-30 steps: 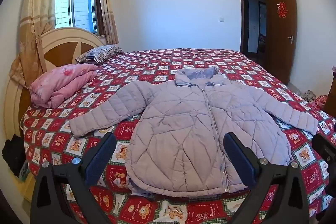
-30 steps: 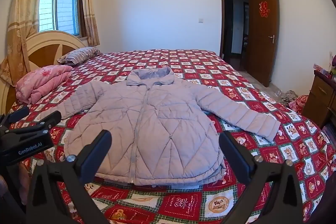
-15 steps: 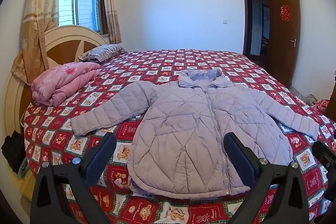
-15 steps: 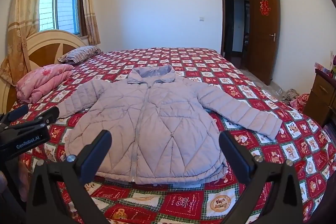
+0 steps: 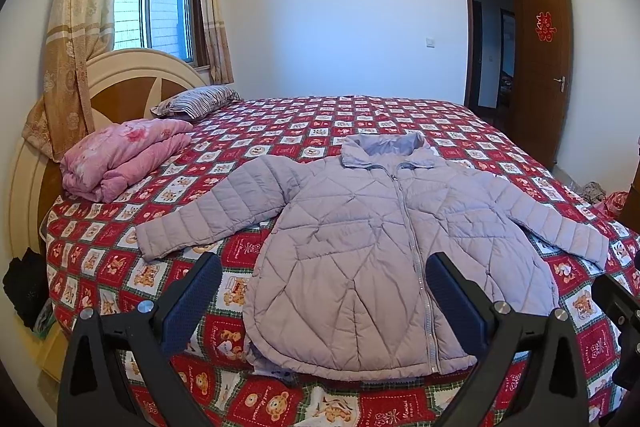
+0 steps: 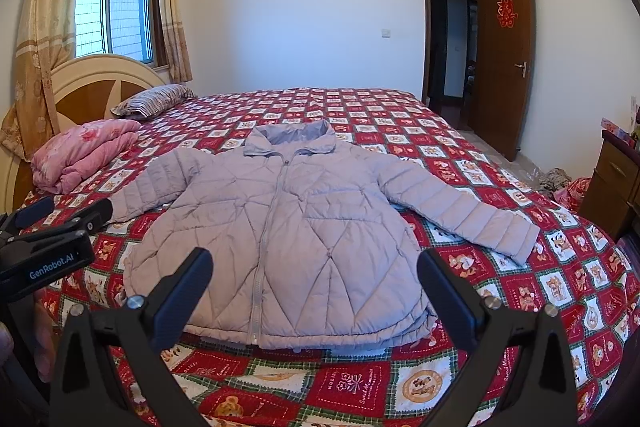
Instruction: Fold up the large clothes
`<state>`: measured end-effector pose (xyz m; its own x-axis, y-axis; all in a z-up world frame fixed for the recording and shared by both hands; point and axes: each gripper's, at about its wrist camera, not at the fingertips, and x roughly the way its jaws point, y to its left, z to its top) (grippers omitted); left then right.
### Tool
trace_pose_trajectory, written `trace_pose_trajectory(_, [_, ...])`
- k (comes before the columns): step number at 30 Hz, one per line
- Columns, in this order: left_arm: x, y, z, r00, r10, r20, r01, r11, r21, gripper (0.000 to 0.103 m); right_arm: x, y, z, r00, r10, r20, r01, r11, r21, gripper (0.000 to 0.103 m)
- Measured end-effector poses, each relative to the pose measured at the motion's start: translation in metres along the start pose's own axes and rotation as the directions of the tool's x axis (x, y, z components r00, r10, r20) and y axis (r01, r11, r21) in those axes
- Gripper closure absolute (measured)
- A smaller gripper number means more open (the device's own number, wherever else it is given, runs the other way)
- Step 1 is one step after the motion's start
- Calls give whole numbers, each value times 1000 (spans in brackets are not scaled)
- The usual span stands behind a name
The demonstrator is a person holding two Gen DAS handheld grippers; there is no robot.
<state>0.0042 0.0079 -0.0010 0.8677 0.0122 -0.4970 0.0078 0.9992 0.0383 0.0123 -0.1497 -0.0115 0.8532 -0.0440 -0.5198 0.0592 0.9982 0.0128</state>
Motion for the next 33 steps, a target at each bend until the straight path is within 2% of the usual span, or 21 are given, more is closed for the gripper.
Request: trace_pose_trajectory(33, [1,1,-1,1000,3,4,-3,1000,-2,1,3,2,-5,1000,2,-12,-2,1000,-1,0])
